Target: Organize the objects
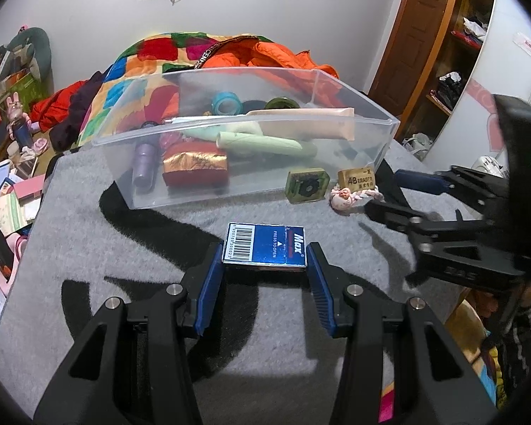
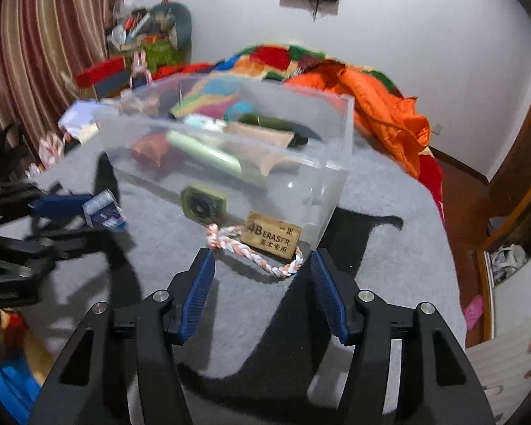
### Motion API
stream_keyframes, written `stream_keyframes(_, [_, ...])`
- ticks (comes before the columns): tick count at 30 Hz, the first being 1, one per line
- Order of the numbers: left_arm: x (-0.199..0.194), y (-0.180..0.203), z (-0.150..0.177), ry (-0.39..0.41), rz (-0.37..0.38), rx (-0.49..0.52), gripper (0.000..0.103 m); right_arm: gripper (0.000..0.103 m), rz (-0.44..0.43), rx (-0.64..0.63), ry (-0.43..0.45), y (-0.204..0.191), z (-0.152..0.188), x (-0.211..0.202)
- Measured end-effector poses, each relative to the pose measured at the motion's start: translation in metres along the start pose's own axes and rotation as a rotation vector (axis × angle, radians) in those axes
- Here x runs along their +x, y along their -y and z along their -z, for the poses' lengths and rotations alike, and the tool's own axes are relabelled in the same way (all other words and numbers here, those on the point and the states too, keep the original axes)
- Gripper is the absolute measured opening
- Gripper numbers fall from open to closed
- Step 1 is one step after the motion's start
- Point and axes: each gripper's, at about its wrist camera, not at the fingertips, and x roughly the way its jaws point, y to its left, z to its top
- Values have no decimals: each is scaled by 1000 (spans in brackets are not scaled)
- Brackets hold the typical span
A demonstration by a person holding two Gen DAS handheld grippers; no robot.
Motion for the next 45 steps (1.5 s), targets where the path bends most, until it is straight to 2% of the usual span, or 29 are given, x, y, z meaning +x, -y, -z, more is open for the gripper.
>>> stream_keyframes(1, [0, -1, 1, 0, -2, -3, 47, 49, 8, -7, -19, 0, 0, 7])
stream_keyframes(3, [-1, -4, 1, 1, -3, -7, 47, 25, 22, -25, -47, -1, 1, 17])
stream_keyframes(5, [-2, -5, 2, 2, -4, -11, 47, 19, 17, -11, -48, 2, 0, 21])
stream_keyframes(6, [-2, -6, 2, 3, -4, -13, 47, 8, 22, -5, -49, 3, -1, 21])
stream_keyframes(14, [-3, -6, 0, 8, -2, -18, 47, 5, -36, 53, 12, 9, -3, -7])
stream_keyframes(21, [-13, -5, -7, 35, -3, -18, 47, 5, -71, 51, 130, 3, -15, -50])
stream_keyframes(25, [-19, -4, -8, 49, -1, -16, 47, 6, -104, 13, 116, -4, -17, -47])
stream_keyframes(26, [-20, -4, -8, 50, -2, -16, 47, 9, -103, 1, 99, -7, -16, -43])
stream_keyframes(29, [-19, -7, -5, 41, -4, -21, 47, 31, -88, -30, 53, -13, -13, -24])
stream_keyframes(32, [-16, -11, -1, 23, 9, -28, 47, 32, -96, -28, -1, -11, -13, -3])
stream_keyframes(34, [-13, -14, 1, 15, 4, -27, 47, 31, -141, -21, -49, -8, -11, 11])
stream_keyframes(36, [-12, -16, 2, 10, -1, -30, 47, 23, -166, -32, -89, -9, -8, 22])
stream_keyframes(37, [-11, -17, 2, 8, -1, -35, 47, 23, -168, -39, -99, -10, -7, 25])
stream_keyframes(40, [-8, -20, 1, 2, 14, -39, 47, 10, -178, -39, -96, -10, -9, 28])
stream_keyframes(45, [0, -16, 5, -18, -16, -21, 57, 7, -193, -36, -100, -14, -12, 30])
